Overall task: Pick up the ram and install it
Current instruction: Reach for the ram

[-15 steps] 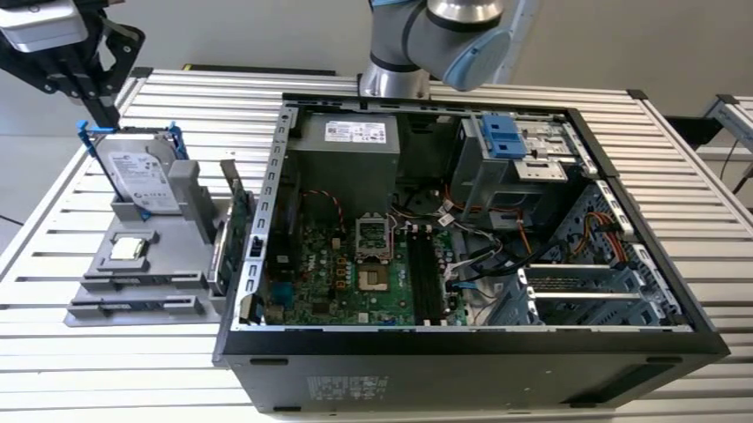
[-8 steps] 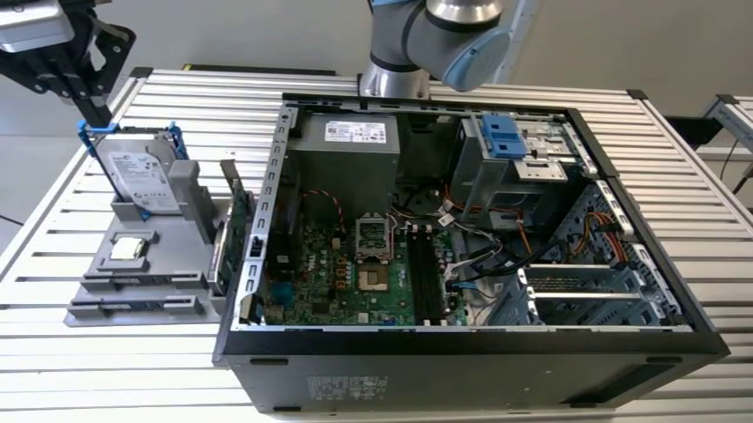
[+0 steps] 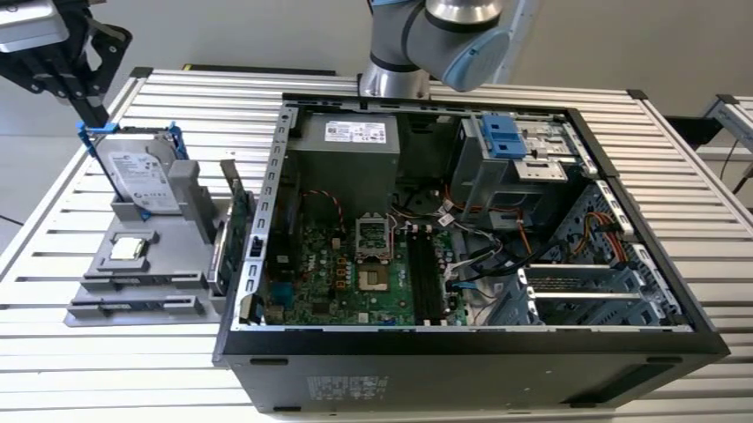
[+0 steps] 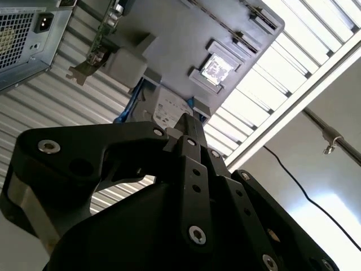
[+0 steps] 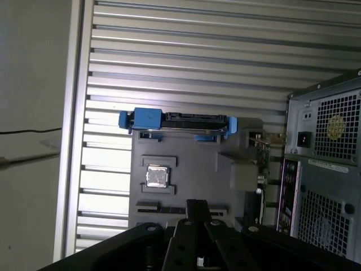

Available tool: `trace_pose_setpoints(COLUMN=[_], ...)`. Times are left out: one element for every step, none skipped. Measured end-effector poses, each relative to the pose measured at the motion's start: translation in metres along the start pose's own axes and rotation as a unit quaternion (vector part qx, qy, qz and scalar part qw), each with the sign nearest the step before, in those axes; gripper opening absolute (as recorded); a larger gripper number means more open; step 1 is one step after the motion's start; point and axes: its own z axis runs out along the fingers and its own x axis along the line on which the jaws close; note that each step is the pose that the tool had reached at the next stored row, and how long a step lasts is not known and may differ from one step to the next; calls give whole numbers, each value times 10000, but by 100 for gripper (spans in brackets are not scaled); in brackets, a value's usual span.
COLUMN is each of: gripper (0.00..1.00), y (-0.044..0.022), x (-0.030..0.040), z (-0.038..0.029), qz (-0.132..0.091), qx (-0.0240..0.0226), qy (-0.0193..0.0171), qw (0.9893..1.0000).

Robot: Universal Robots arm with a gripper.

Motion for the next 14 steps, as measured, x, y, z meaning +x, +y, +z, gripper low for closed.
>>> trace_pose_setpoints(gripper=[0, 0, 0, 0, 0, 0, 0, 0, 0, 0, 0, 0, 0, 0], y=[0, 0, 0, 0, -1, -4, -9, -13, -18, -24, -28, -32, -37, -42], x=[1, 1, 2, 2, 3, 3, 3, 1, 0, -1, -2, -3, -3, -4], z=[0, 0, 0, 0, 0, 0, 0, 0, -1, -1, -1, -1, -2, -2], qz=[0, 0, 0, 0, 1, 0, 0, 1, 1, 0, 0, 0, 1, 1], qx=[0, 0, 0, 0, 0, 0, 0, 0, 0, 0, 0, 0, 0, 0], qy=[0, 0, 0, 0, 0, 0, 0, 0, 0, 0, 0, 0, 0, 0], qw=[10000, 10000, 10000, 10000, 10000, 10000, 10000, 10000, 10000, 10000, 10000, 10000, 10000, 10000])
